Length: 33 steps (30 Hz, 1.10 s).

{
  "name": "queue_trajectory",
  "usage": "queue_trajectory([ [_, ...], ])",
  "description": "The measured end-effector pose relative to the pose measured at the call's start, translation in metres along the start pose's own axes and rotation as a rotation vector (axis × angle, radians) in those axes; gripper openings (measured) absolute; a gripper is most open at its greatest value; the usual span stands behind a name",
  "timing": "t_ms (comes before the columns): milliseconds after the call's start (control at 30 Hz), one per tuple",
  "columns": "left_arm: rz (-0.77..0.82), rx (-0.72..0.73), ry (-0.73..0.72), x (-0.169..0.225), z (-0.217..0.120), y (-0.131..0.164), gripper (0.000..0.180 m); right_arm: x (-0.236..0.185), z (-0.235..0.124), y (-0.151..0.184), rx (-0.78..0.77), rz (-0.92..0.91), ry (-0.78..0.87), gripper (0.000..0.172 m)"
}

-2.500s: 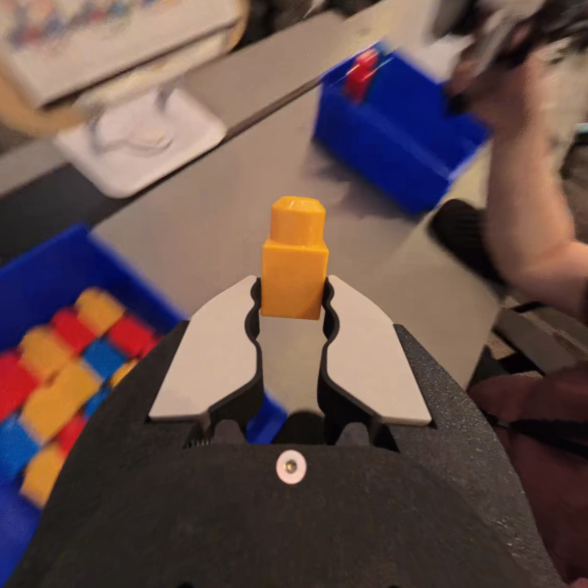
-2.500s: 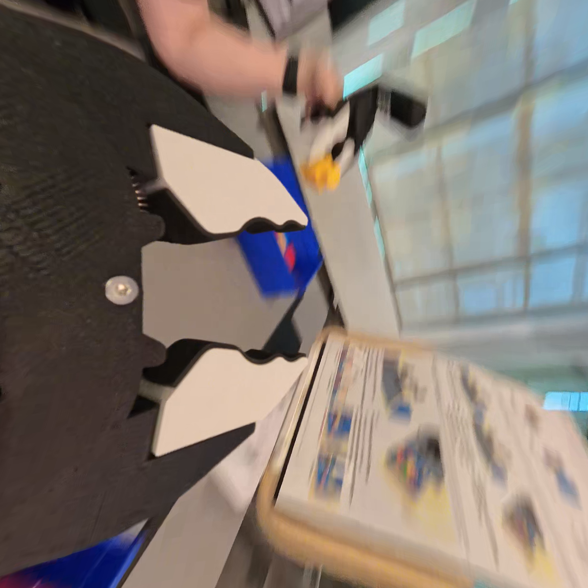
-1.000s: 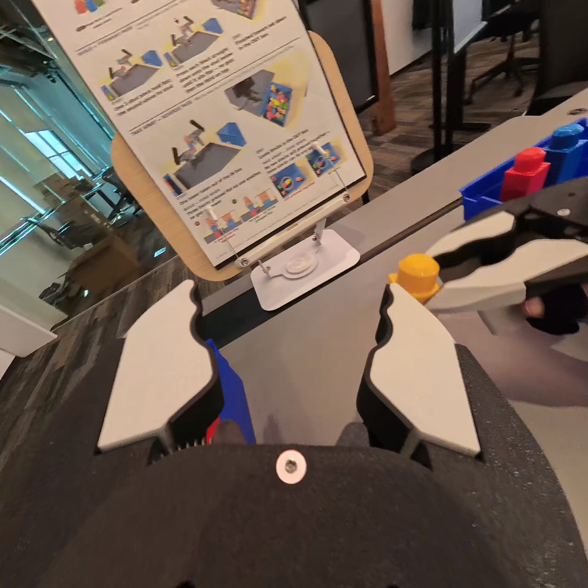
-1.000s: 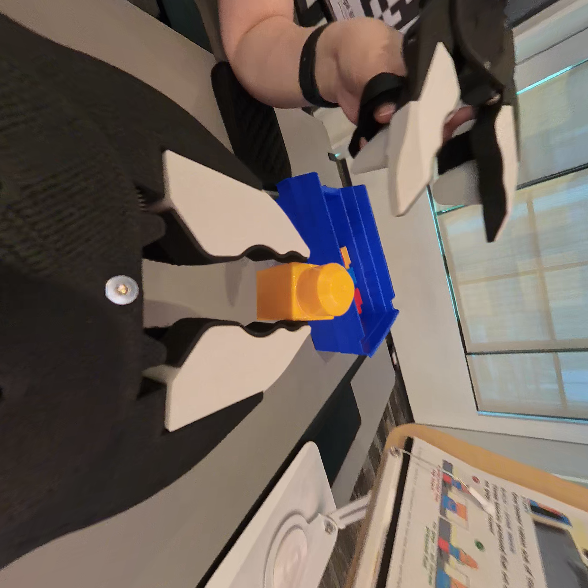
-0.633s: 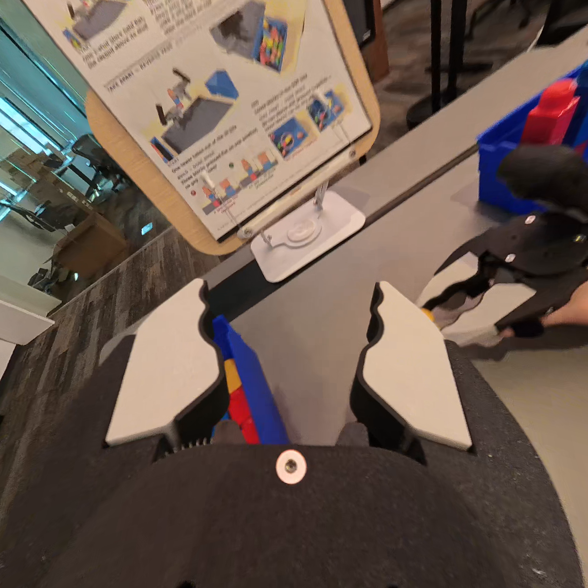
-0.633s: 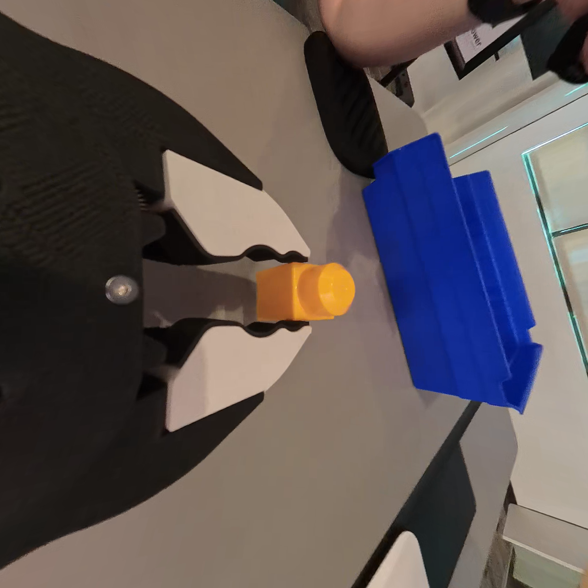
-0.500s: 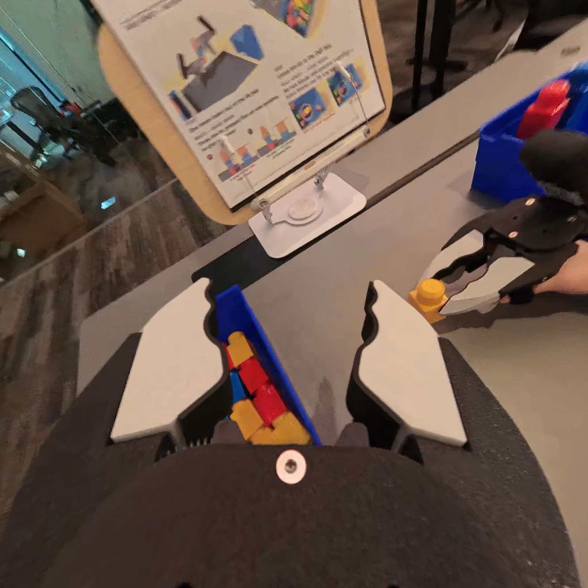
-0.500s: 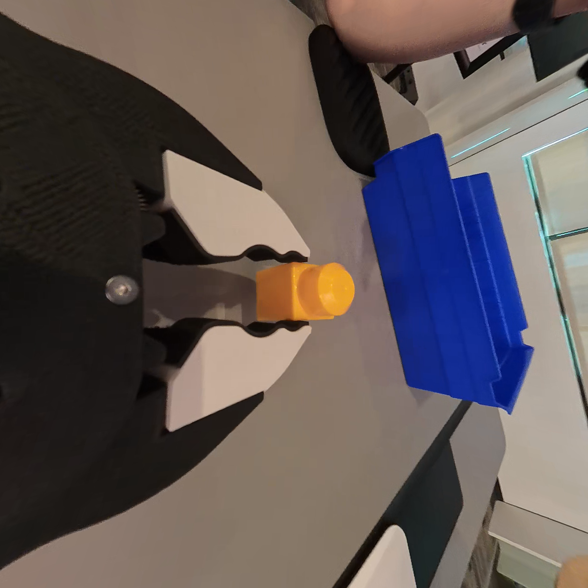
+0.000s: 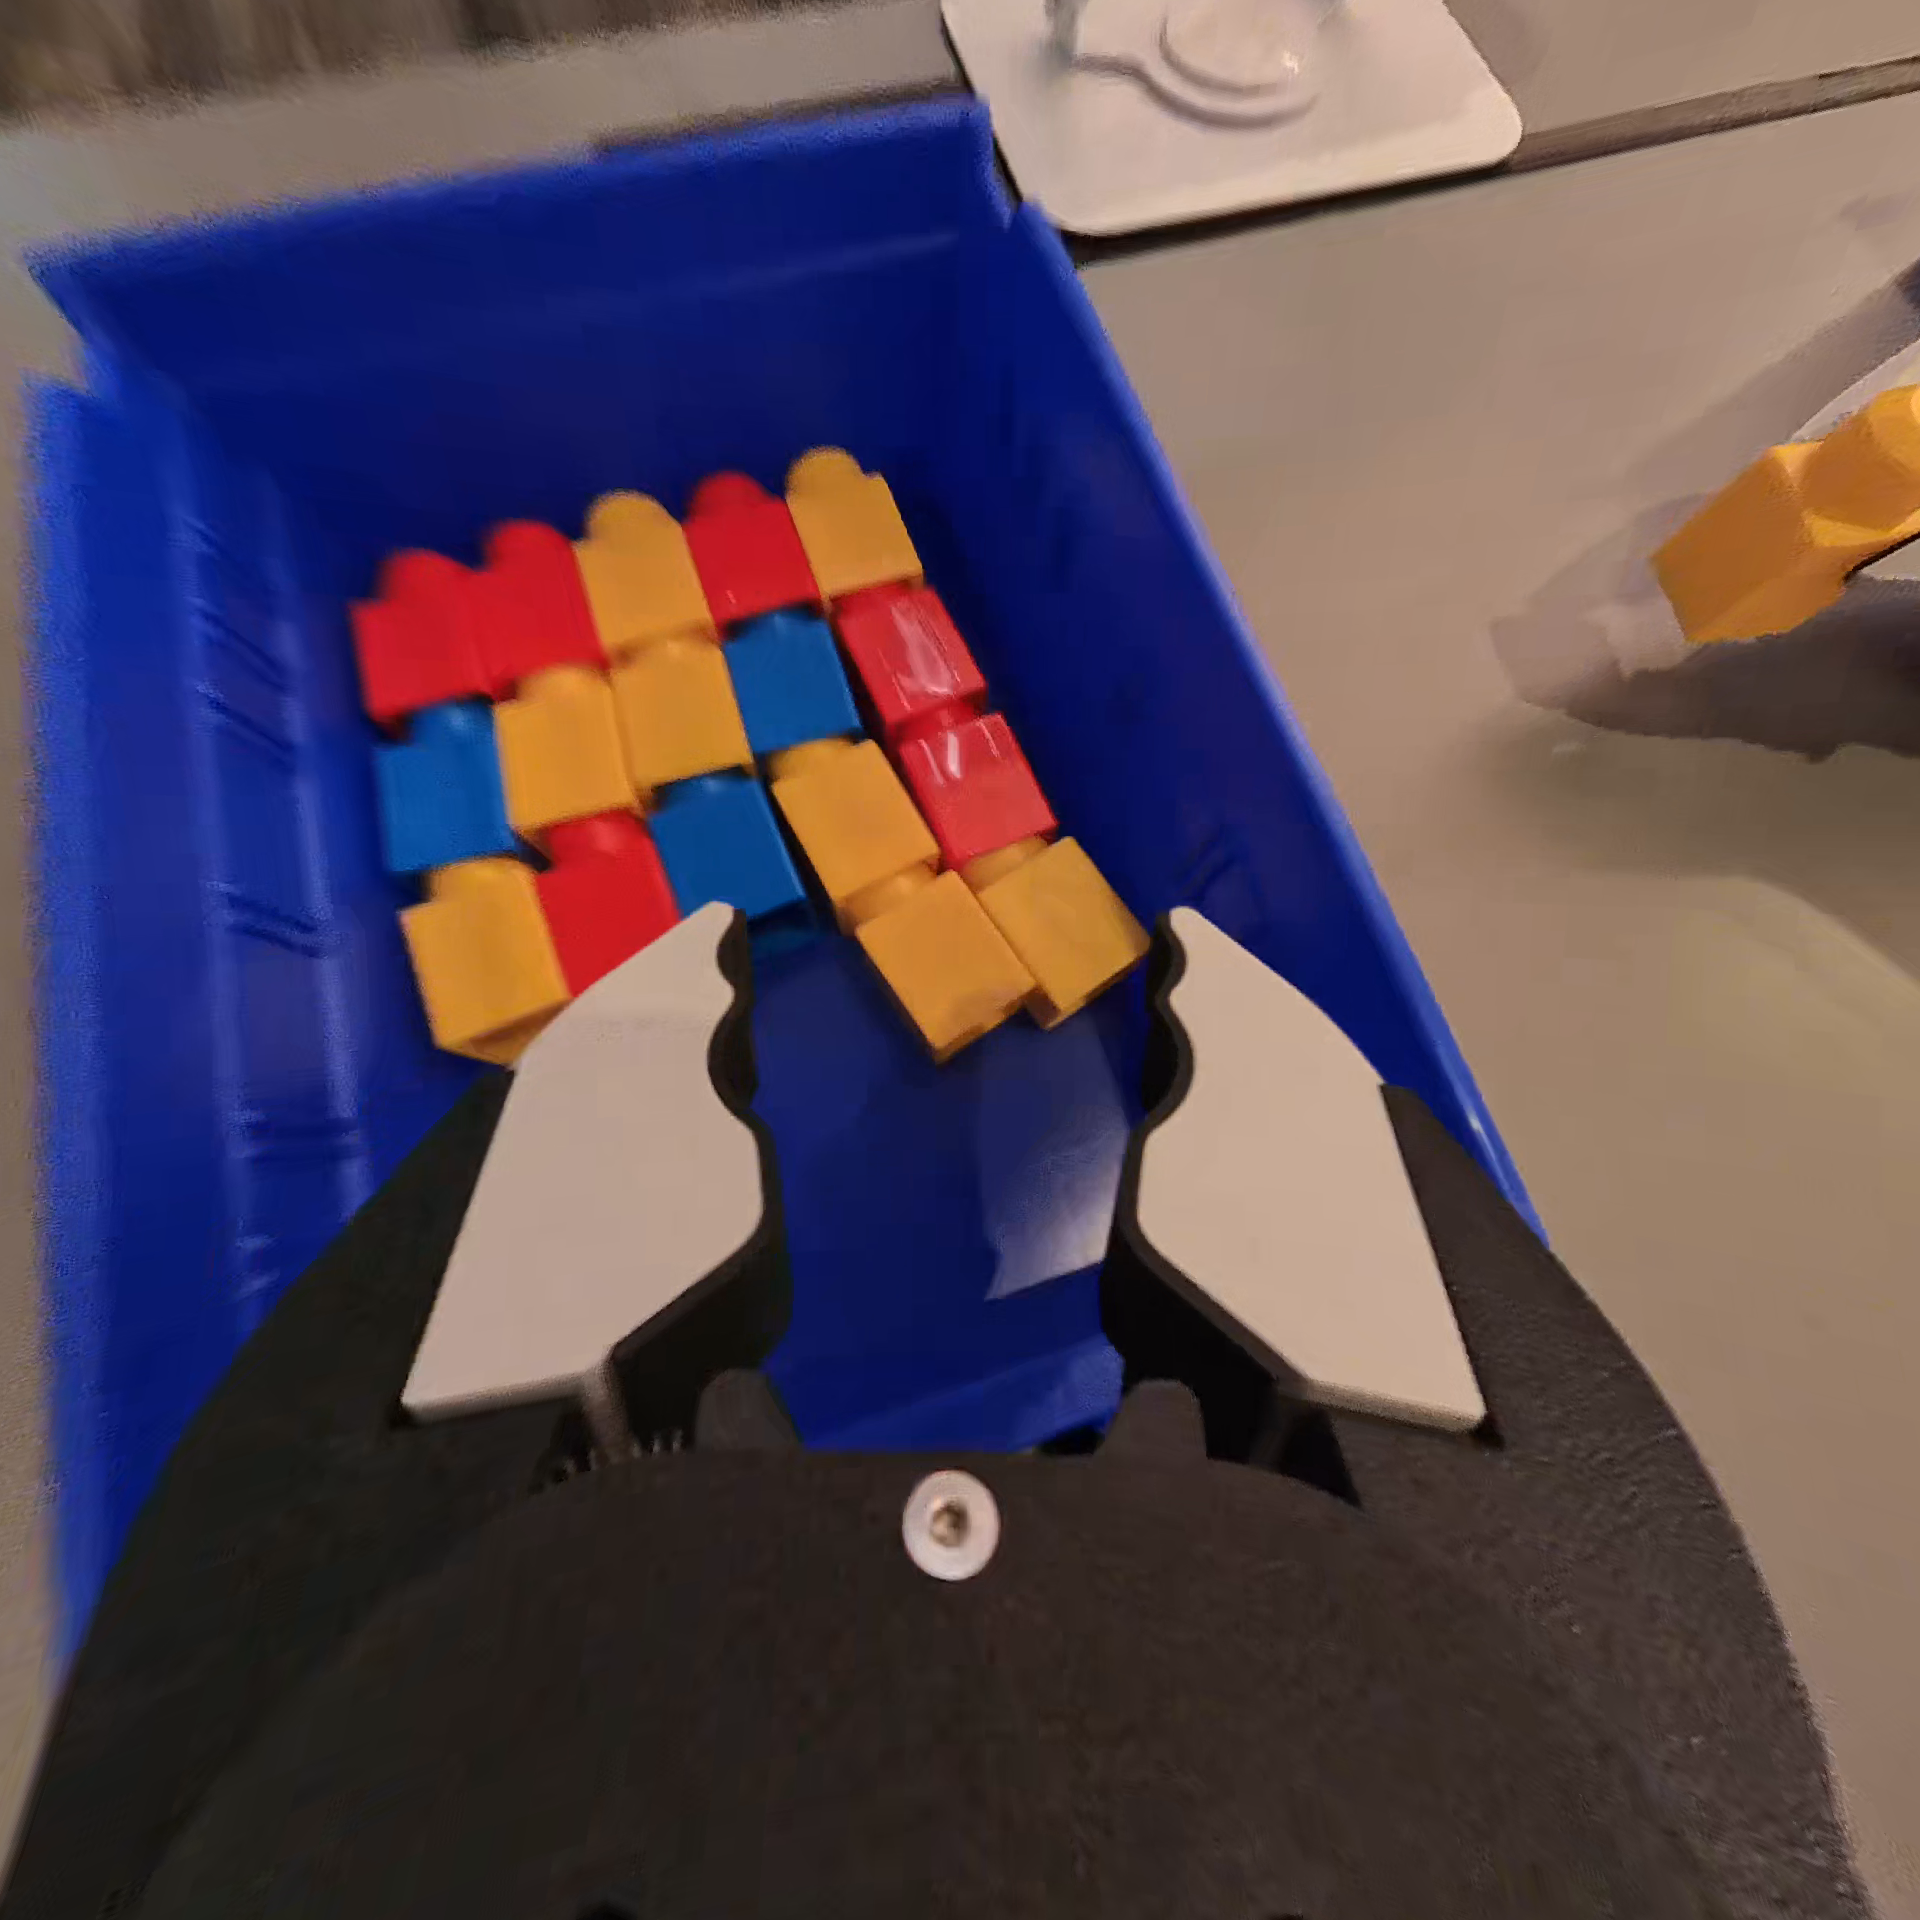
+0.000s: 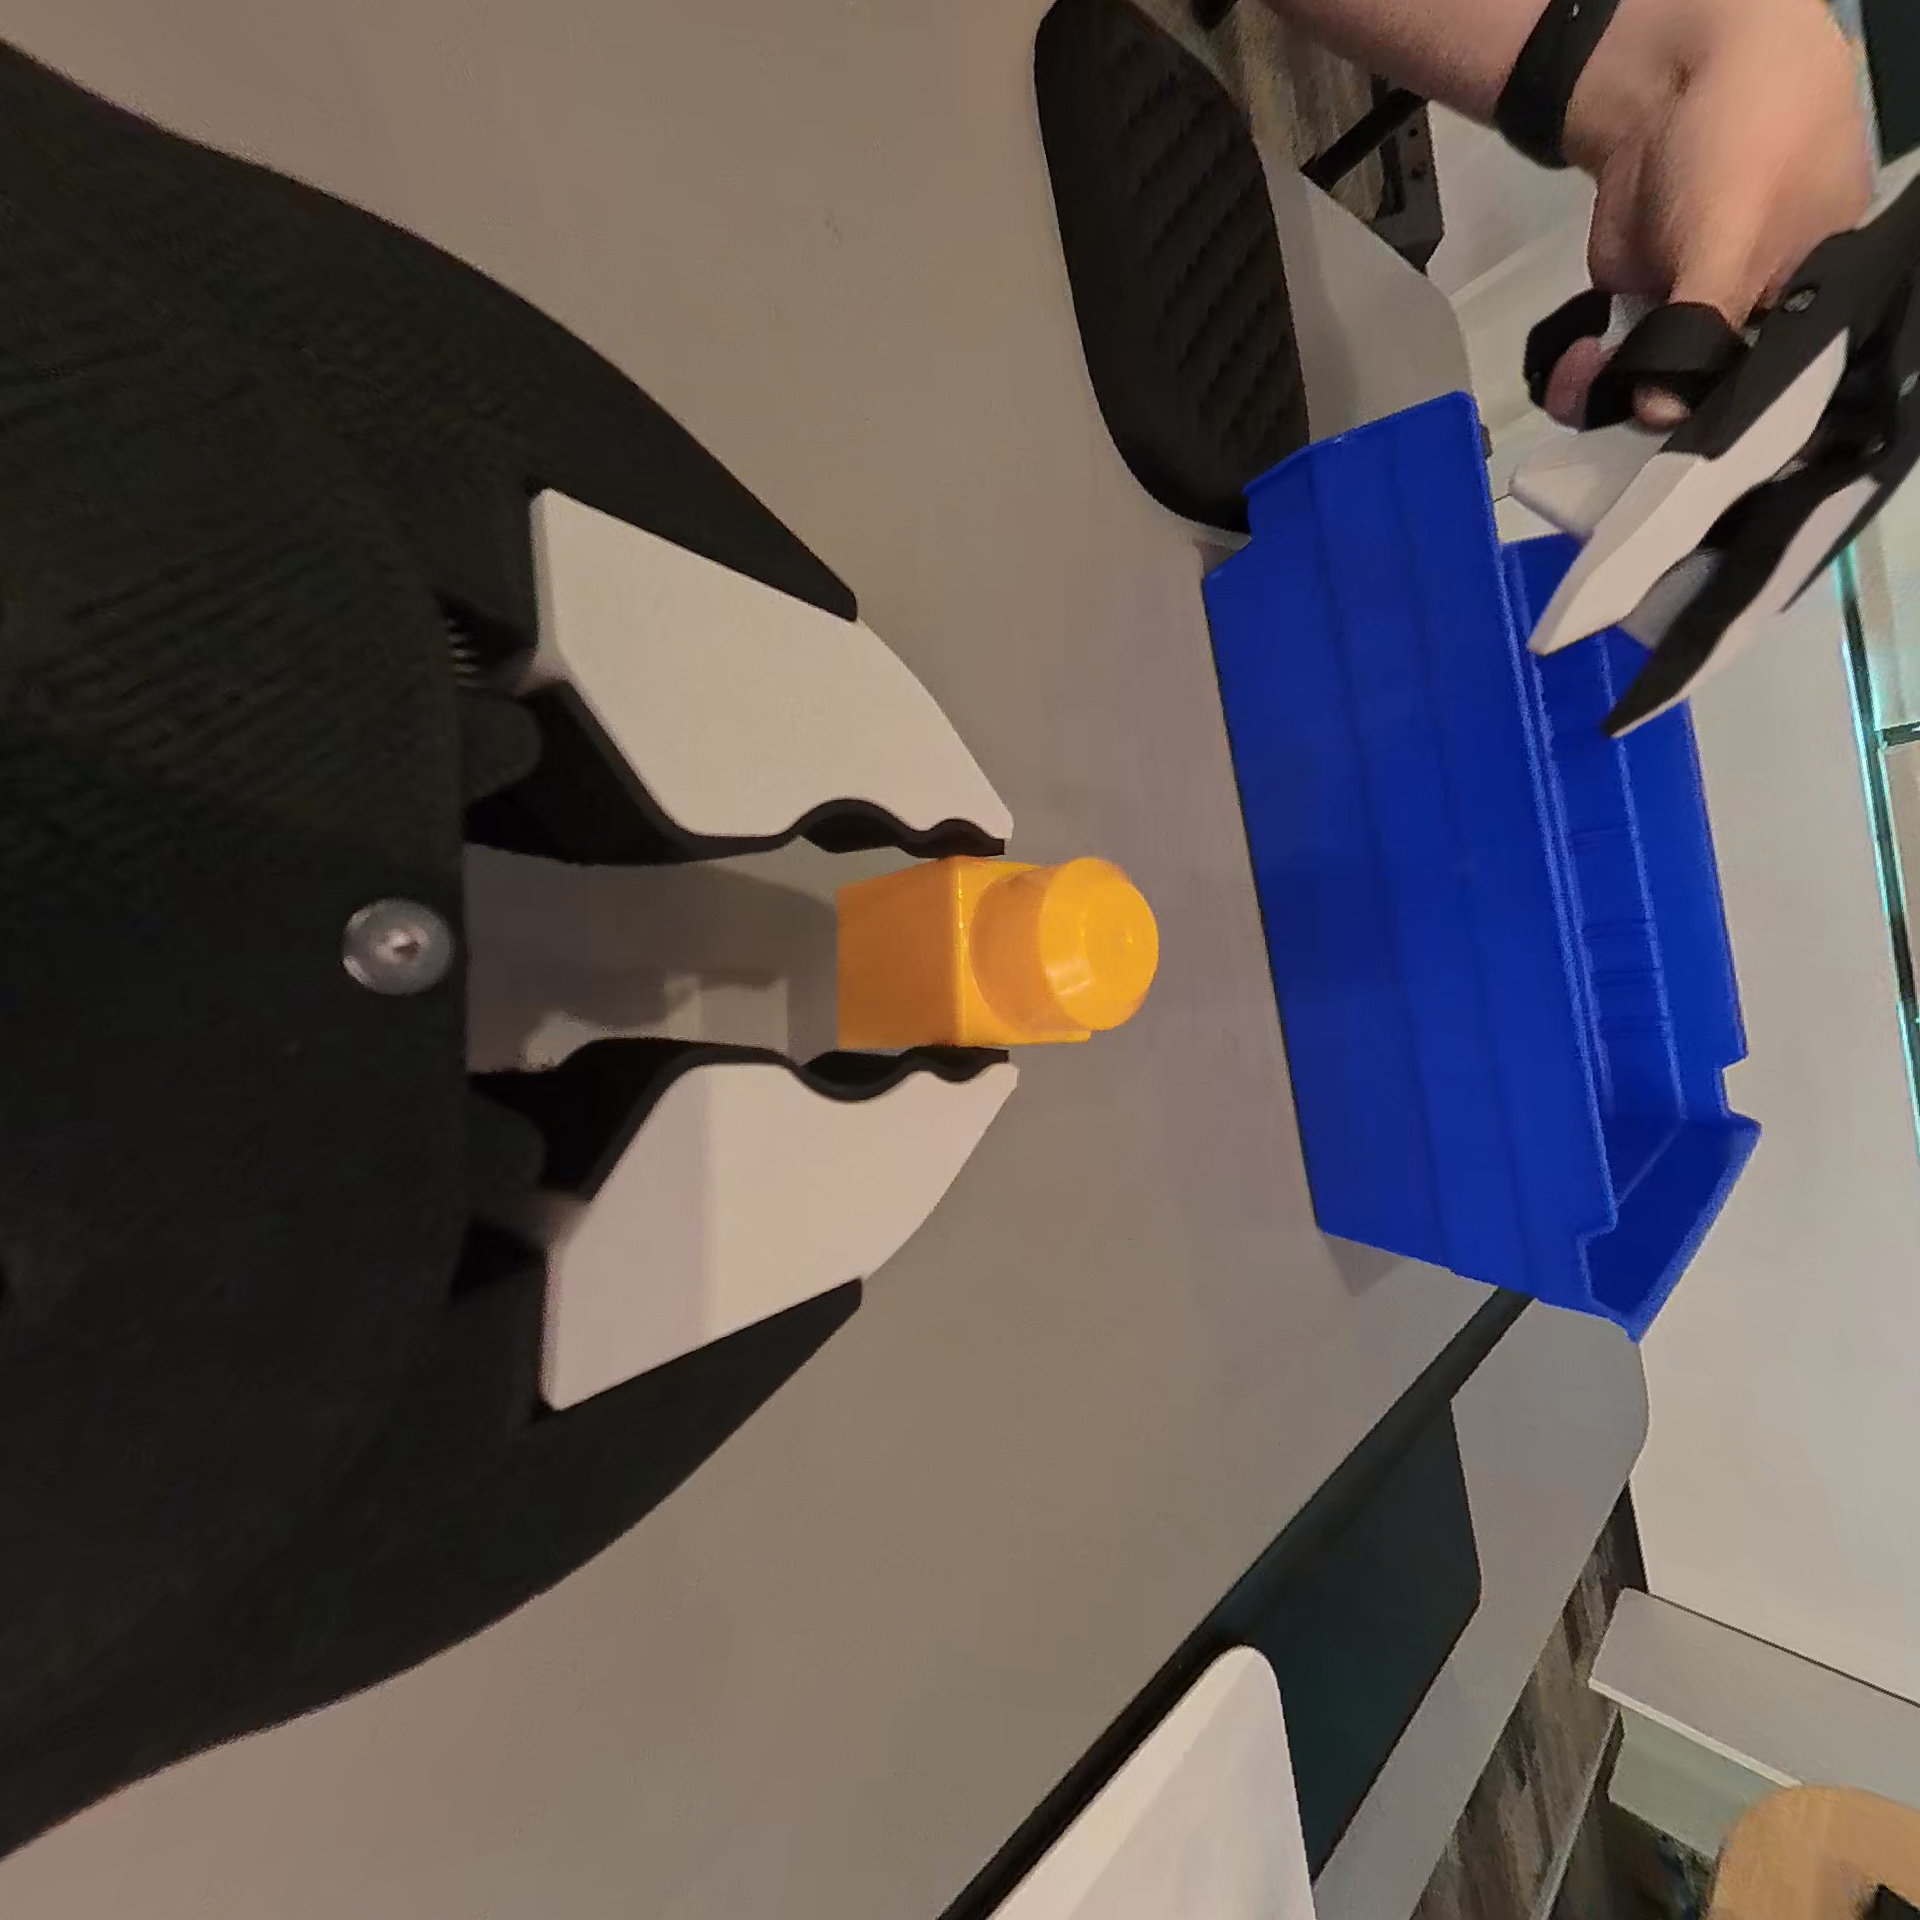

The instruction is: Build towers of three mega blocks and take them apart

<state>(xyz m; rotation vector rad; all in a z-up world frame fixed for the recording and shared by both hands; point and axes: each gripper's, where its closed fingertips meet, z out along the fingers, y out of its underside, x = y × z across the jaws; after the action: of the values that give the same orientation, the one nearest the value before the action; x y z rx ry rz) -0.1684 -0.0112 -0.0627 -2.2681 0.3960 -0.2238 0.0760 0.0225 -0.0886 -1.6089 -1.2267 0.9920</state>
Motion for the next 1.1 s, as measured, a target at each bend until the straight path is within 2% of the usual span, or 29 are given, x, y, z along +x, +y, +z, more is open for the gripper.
queue_trajectory([
  [133, -0.099, -0.189, 0.049, 0.001, 0.030, 0.028, 0.080, -0.002, 0.003, 0.013, -0.067, 0.002, 0.004, 0.036],
  [233, -0.083, -0.278, -0.046, -0.013, 0.040, 0.042, 0.079, -0.007, 0.006, 0.019, -0.110, -0.022, 0.000, 0.036],
  [300, -0.101, -0.278, -0.077, -0.020, 0.044, 0.044, 0.076, -0.010, 0.007, 0.020, -0.128, -0.040, -0.005, 0.036],
  [500, -0.182, -0.268, -0.040, -0.030, 0.043, 0.048, 0.073, -0.014, 0.006, 0.023, -0.162, -0.065, -0.006, 0.036],
  [667, -0.140, -0.282, -0.029, -0.035, 0.038, 0.051, 0.068, -0.012, 0.007, 0.026, -0.166, -0.046, -0.006, 0.036],
  [900, -0.060, -0.385, -0.044, -0.025, 0.048, 0.054, 0.074, -0.017, 0.014, 0.033, -0.220, -0.071, -0.014, 0.036],
  [1000, -0.035, -0.457, -0.076, -0.027, 0.048, 0.063, 0.067, -0.018, 0.016, 0.034, -0.227, -0.068, -0.017, 0.036],
  [1100, -0.022, -0.446, -0.085, -0.030, 0.047, 0.064, 0.063, -0.019, 0.016, 0.035, -0.231, -0.067, -0.017, 0.036],
])
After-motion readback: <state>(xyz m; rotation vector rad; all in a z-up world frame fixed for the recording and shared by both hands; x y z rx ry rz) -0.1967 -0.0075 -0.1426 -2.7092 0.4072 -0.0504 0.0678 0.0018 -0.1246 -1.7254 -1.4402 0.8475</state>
